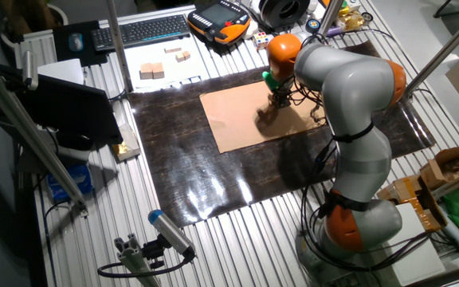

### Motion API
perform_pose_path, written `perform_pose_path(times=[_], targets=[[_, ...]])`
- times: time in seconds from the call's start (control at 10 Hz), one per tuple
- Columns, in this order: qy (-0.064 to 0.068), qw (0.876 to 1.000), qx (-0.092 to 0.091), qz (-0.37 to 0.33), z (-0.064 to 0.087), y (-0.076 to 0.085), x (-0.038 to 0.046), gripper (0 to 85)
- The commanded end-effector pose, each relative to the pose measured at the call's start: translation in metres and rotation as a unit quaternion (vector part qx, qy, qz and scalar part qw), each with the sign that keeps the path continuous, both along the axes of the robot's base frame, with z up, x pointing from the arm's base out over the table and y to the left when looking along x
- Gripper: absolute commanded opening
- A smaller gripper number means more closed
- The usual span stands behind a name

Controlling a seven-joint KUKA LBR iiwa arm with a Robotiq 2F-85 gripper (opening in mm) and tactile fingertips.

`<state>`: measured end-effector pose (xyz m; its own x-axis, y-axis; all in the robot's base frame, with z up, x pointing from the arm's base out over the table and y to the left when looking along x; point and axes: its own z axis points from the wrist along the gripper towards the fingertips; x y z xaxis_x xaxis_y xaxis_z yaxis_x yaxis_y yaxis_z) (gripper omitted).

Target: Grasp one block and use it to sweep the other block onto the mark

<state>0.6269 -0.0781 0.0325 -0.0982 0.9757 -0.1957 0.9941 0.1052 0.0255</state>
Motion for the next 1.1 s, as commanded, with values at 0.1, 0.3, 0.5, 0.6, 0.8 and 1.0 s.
perform_pose_path(times=[0.1, 0.3, 0.5, 0.6, 0.8, 1.0], targets=[[-0.002, 1.000, 0.003, 0.000, 0.001, 0.002, 0.0017, 23.0], [-0.004, 1.000, 0.005, -0.003, 0.005, 0.006, 0.0021, 43.3], [-0.004, 1.000, 0.008, 0.003, 0.007, 0.010, 0.0022, 57.0], [-0.005, 1.000, 0.008, 0.004, 0.009, 0.012, 0.0024, 65.0], [-0.004, 1.000, 0.007, 0.006, 0.019, 0.019, 0.0030, 67.7], [-0.003, 1.000, 0.015, 0.019, 0.033, 0.032, 0.0009, 68.0]])
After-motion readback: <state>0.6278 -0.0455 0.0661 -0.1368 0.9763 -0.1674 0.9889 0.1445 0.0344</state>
